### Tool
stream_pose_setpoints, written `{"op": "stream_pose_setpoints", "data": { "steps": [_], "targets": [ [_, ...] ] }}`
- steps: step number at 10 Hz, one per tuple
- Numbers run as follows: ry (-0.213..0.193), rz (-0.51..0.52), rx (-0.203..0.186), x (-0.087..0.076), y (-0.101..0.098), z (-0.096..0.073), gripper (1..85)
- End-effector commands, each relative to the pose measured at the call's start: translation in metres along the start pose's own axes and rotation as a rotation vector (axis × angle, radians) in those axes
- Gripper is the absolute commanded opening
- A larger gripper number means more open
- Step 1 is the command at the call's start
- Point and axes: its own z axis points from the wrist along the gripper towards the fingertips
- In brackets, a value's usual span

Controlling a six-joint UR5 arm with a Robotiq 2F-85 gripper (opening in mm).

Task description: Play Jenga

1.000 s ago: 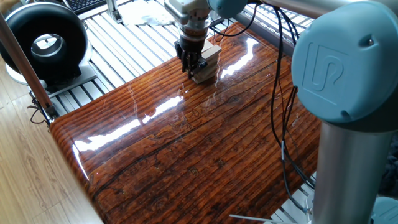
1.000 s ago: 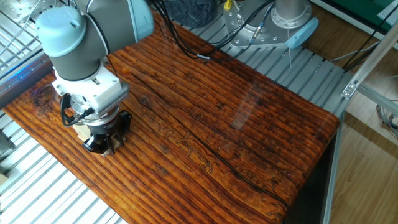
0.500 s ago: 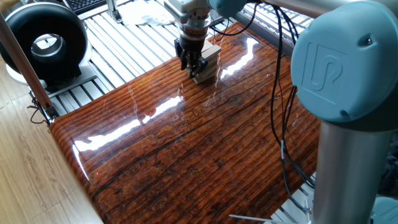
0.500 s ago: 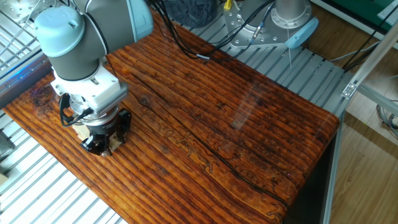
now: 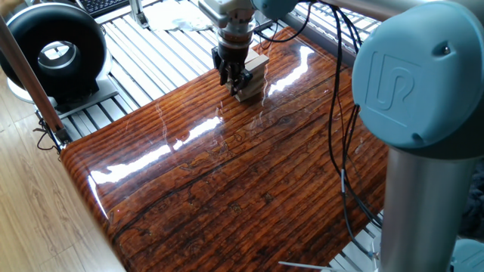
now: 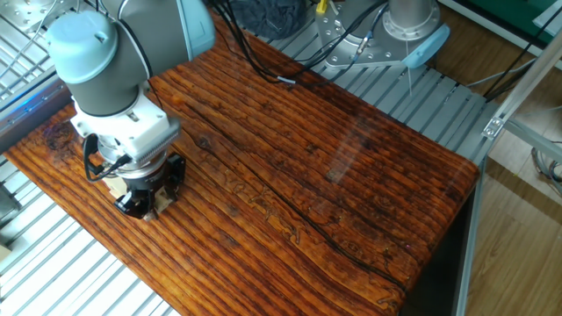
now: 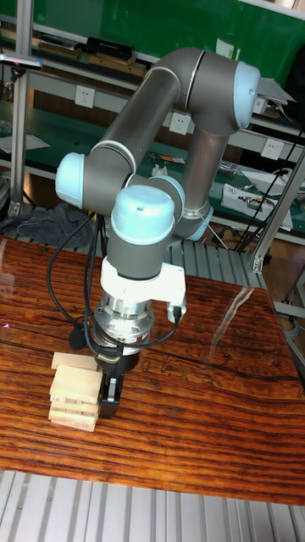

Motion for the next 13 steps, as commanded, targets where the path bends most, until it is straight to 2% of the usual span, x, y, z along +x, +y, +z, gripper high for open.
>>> {"op": "stream_pose_setpoints", "data": {
  "steps": [1, 3, 5, 8, 13],
  "targets": [
    [0.02, -0.001, -0.014, 0.0041, 0.0019, 0.0003, 45.0],
    [0.023, -0.007, -0.021, 0.0048, 0.0035, 0.0002, 45.0],
    [0.008, -0.003, -0.024, 0.0008, 0.0046, -0.0002, 45.0],
    [0.002, 0.009, -0.024, -0.0015, 0.0039, -0.0006, 41.0],
    [0.016, 0.009, -0.027, 0.0008, 0.0032, -0.0012, 40.7]
  ]
}}
